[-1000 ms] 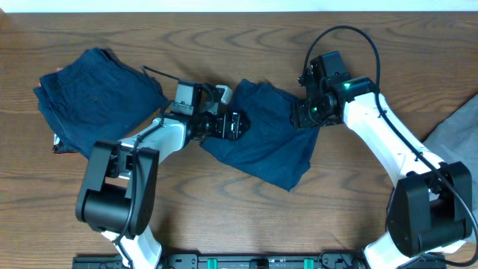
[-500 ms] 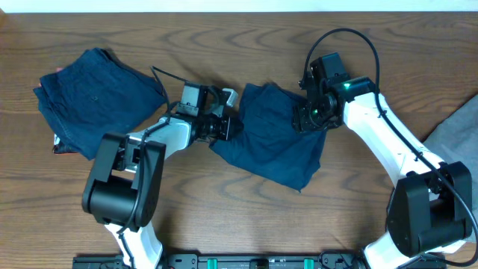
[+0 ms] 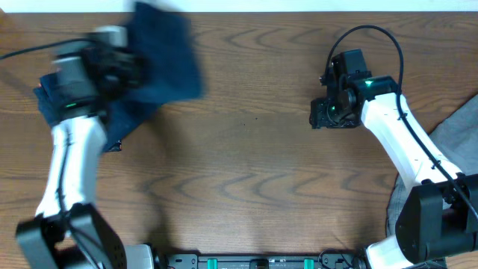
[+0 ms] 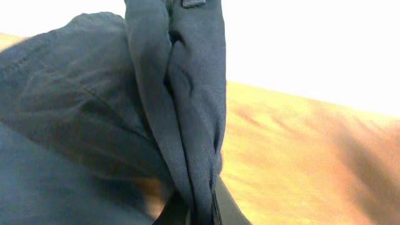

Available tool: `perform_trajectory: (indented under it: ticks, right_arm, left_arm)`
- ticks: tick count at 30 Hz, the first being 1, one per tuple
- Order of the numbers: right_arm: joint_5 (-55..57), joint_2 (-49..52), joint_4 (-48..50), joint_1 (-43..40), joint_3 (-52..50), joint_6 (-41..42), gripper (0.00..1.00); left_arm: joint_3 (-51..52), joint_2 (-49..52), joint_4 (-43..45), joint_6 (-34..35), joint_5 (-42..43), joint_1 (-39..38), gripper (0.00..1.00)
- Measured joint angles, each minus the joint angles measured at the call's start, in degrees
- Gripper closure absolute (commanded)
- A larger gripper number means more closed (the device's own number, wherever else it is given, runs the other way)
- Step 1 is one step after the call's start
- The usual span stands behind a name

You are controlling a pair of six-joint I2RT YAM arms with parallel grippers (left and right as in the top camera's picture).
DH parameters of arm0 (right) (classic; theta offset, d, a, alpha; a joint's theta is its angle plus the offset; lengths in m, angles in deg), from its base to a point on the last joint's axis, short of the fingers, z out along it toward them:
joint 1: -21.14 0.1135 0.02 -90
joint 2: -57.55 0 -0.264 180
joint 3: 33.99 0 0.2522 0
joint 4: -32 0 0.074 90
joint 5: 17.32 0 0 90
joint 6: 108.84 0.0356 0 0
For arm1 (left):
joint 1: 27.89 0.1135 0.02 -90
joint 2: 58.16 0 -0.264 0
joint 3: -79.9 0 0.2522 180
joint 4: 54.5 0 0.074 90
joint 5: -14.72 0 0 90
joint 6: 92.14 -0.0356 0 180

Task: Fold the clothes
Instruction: 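Carry the folded shorts with the left gripper onto the left stack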

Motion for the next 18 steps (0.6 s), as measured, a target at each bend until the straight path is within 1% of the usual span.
perform_trajectory:
  ticks: [2, 6, 8, 12, 13, 14, 15, 18]
  right_arm:
    - [0.0, 0.0, 0.0, 0.0, 0.0, 0.0, 0.4]
    - [0.0, 0.0, 0.0, 0.0, 0.0, 0.0, 0.4]
    - [0.0, 0.0, 0.0, 0.0, 0.0, 0.0, 0.4]
    - [0.0, 0.0, 0.0, 0.0, 0.0, 0.0, 0.4]
    - [0.0, 0.0, 0.0, 0.0, 0.0, 0.0, 0.4]
    - [0.0, 0.0, 0.0, 0.0, 0.0, 0.0, 0.4]
    - [0.0, 0.0, 0.0, 0.0, 0.0, 0.0, 0.39]
    - [0.0, 0.0, 0.0, 0.0, 0.0, 0.0, 0.38]
  left_arm:
    - [-0.4, -1.0, -0.9, 0.0, -1.6, 5.5, 0.94]
    - [-0.4, -0.3, -7.2, 0.1, -5.4, 14.8, 0.94]
    - [-0.3, 1.0, -8.8, 0.2, -6.7, 17.9, 0.94]
    - [-0.3, 4.0, -10.3, 1.0, -7.7, 20.8, 0.94]
    - [-0.3, 4.4, -10.5, 1.3, -7.9, 20.9, 0.76]
    - [-0.3, 4.9, -10.9, 1.5, -8.1, 21.2, 0.34]
    - [-0.3, 5.1, -11.2, 1.6, -8.2, 21.2, 0.02]
    - [-0.3, 5.2, -11.0, 2.1, -8.4, 21.2, 0.02]
